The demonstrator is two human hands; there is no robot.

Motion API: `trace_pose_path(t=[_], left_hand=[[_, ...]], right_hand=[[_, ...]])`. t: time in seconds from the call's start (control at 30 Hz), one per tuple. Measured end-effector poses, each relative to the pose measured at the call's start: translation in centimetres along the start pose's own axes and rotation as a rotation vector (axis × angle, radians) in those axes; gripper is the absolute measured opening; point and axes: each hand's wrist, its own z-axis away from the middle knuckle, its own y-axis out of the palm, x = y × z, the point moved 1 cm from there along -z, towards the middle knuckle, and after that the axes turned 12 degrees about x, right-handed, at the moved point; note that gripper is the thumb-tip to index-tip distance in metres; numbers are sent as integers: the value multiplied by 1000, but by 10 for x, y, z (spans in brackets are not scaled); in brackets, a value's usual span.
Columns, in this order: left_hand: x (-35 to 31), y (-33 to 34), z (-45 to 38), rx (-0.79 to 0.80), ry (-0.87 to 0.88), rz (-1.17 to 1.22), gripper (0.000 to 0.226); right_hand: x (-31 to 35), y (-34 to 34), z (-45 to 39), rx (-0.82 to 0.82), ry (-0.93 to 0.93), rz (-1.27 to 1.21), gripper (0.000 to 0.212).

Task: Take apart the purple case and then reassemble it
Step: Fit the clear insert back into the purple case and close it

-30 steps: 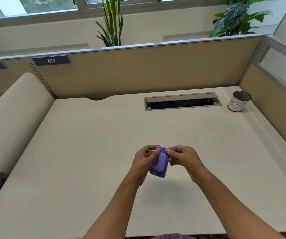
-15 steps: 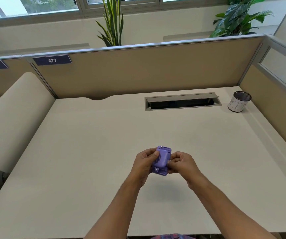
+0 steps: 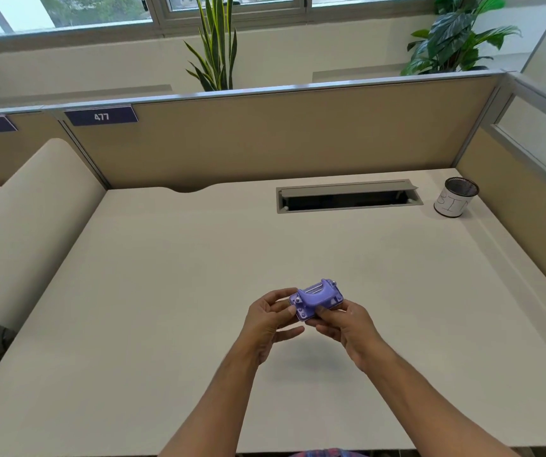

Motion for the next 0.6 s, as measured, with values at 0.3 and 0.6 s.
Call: trace_pose_path(t=[0.3,0.6], left_hand=[[7,-8,3,-47,-29,-159,45],[26,-16,-1,-170,-133,-366,35]], right_hand=[[-12,-9,5,-1,71,237,43],[-16,-39,4,-17,101,902,62]])
